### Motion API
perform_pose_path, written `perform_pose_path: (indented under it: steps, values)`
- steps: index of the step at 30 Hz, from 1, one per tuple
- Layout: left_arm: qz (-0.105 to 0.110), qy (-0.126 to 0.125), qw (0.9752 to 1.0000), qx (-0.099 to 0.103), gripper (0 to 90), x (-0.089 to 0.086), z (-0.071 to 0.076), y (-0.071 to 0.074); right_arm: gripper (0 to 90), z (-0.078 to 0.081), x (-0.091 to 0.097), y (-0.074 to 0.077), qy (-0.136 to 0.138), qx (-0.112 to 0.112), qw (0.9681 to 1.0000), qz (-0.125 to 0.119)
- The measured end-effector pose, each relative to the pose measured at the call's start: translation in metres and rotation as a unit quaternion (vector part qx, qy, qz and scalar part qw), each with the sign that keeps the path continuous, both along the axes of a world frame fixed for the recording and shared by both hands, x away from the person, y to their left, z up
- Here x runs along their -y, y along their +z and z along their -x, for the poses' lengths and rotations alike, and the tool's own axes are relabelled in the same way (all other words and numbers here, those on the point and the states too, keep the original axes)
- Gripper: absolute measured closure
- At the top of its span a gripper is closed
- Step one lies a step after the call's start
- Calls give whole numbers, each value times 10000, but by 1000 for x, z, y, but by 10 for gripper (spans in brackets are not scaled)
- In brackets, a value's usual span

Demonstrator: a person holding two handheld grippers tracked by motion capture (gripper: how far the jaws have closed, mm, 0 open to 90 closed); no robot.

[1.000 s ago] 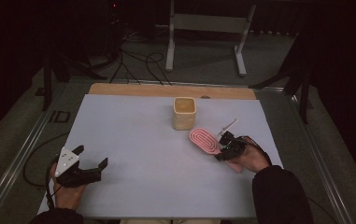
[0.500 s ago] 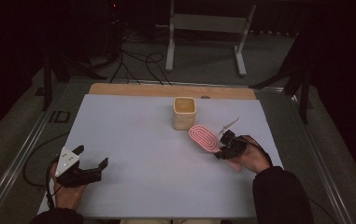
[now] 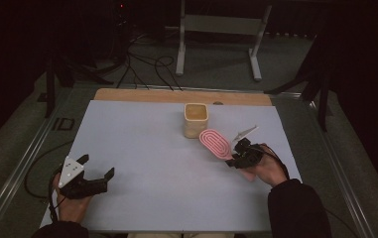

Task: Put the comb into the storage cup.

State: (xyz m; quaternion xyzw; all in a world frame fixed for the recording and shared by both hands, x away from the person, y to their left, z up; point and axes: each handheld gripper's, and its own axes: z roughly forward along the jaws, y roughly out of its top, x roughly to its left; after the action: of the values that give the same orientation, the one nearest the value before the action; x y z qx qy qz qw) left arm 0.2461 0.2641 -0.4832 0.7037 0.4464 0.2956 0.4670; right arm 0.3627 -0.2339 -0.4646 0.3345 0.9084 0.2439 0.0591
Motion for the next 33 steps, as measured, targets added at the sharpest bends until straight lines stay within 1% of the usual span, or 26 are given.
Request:
perform_pose_path:
  steps: [7,14,16,18,27,29,33]
  values:
    - [-16,3,10000,-5,18,0,0,0,694,3,-2,4,-16,117,9999,-97]
    - [-13,32,10000,-16,18,0,0,0,694,8,-3,10,-68,293,9992,-268]
    - [-16,35,10000,-17,18,0,0,0,694,8,-3,10,-62,327,9991,-281]
    - [-17,42,10000,-14,18,0,0,0,694,10,-4,13,-106,396,9984,-386]
    - [-19,57,10000,-28,18,0,0,0,694,18,-9,18,-171,687,9955,-622]
    - [-16,56,10000,-32,18,0,0,0,694,20,-11,19,-169,761,9951,-600]
    - [-25,52,10000,-40,19,1,-1,-1,694,23,-13,20,-203,889,9938,-635]
